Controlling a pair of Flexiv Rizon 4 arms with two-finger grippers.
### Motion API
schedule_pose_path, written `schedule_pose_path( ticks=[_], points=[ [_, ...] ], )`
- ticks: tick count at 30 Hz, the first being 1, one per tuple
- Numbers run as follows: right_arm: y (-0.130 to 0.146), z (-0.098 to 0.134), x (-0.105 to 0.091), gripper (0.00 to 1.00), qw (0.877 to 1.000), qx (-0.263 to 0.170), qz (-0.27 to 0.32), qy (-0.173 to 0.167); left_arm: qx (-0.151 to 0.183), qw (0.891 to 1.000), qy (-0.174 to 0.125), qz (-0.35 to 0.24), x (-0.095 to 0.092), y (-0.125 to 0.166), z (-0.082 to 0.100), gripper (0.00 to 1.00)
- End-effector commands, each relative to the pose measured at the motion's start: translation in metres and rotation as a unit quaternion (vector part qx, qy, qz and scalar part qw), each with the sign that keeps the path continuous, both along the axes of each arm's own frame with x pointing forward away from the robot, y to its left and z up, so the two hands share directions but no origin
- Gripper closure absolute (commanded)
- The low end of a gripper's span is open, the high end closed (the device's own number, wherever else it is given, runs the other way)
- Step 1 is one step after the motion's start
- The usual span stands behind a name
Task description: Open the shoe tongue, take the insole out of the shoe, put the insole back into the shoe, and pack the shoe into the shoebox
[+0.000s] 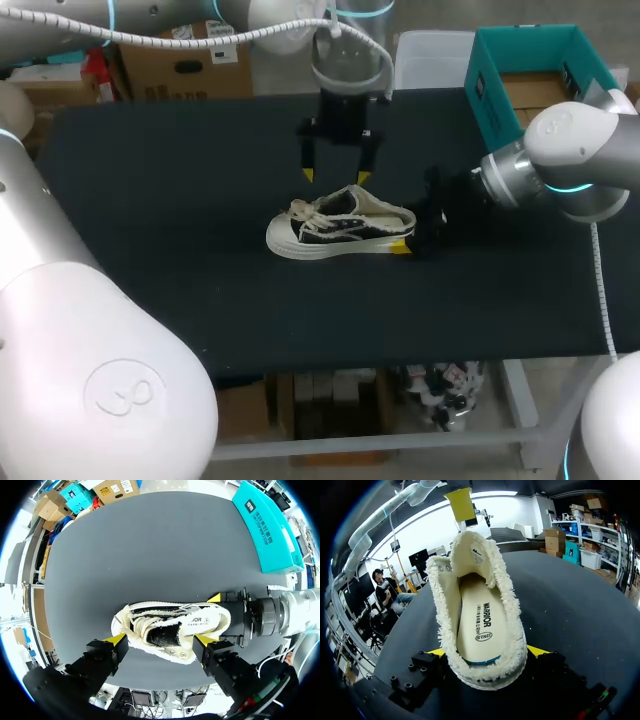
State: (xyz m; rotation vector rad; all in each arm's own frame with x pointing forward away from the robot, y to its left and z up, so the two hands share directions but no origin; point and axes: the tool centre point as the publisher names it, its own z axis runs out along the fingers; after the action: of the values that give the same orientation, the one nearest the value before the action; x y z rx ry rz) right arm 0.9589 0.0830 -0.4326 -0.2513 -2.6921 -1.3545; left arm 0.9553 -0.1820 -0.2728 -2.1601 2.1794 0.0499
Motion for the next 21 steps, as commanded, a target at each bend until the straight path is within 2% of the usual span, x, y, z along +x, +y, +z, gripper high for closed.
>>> schedule_pose_path(
  ticks=[1,3,7,18,21],
  points=[
    [0.005,-0.014,-0.002,1.00,1.000,0.002,0.003,0.003,0.015,1.000,0.012,0.007,0.007,-0.010,-0.004,0.24],
    [0.005,-0.014,-0.002,1.00,1.000,0.002,0.003,0.003,0.018,1.000,0.014,0.009,0.007,-0.013,-0.005,0.27],
    [0.005,-0.014,-0.002,1.00,1.000,0.002,0.003,0.003,0.023,0.999,0.025,0.010,0.006,-0.018,-0.007,0.26],
    [0.005,-0.014,-0.002,1.00,1.000,0.002,0.003,0.003,0.041,0.998,0.045,0.015,-0.001,-0.027,-0.019,0.39],
    [0.005,-0.014,-0.002,1.00,1.000,0.002,0.003,0.003,0.044,0.998,0.051,0.019,-0.002,-0.026,-0.023,0.39]
  ],
)
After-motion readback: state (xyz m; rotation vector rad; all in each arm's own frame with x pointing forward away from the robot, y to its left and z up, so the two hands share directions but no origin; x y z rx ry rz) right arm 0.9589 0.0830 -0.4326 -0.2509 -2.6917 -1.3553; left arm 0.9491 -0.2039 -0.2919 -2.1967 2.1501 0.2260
